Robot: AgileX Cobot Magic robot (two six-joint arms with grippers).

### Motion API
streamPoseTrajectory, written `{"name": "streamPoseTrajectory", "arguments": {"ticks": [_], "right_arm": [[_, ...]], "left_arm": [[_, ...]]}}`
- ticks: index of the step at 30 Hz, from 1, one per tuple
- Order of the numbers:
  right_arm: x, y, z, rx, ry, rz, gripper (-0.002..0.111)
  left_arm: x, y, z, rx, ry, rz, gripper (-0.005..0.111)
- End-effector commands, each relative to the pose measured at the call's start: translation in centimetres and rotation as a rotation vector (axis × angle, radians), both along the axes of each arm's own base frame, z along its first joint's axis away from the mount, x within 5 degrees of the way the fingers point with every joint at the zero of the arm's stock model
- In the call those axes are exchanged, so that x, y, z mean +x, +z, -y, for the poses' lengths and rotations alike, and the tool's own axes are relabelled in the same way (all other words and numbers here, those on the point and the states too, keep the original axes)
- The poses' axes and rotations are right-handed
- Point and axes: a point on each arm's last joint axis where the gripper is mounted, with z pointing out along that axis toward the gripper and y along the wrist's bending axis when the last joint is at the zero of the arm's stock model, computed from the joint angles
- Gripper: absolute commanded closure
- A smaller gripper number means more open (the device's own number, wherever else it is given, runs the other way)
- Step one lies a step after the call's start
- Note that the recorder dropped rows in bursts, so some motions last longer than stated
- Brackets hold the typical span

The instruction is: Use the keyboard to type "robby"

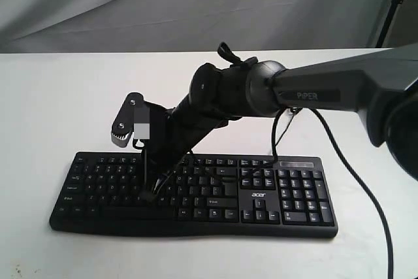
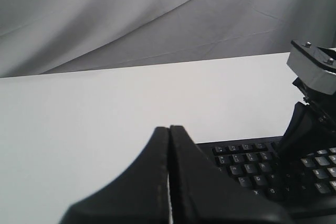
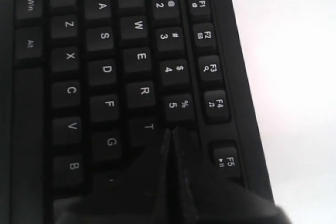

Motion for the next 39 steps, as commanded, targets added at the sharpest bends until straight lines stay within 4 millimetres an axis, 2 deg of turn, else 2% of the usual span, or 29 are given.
{"name": "streamPoseTrajectory", "arguments": {"ticks": [1, 24, 28, 30, 35, 39], "right_arm": [[0.1, 0.2, 0.1, 0.003, 0.008, -0.014, 0.108], [-0.2, 0.5, 0.2, 0.002, 0.023, -0.034, 0.108], [-0.2, -0.4, 0.2, -0.015, 0.023, -0.049, 0.108], [-0.2, 0.6, 0.2, -0.002, 0.024, -0.032, 0.108], [-0.7, 6.1, 0.9, 0.019, 0.035, 0.047, 0.108], [-1.8, 9.1, 1.8, 0.004, 0.036, 0.085, 0.108]], "left_arm": [[0.0, -0.1, 0.0, 0.001, -0.006, 0.005, 0.107], [0.0, -0.1, 0.0, 0.001, -0.006, 0.005, 0.107], [0.0, -0.1, 0.0, 0.001, -0.006, 0.005, 0.107], [0.0, -0.1, 0.0, 0.001, -0.006, 0.005, 0.107], [0.0, -0.1, 0.0, 0.001, -0.006, 0.005, 0.107], [0.0, -0.1, 0.0, 0.001, -0.006, 0.005, 0.107]]}}
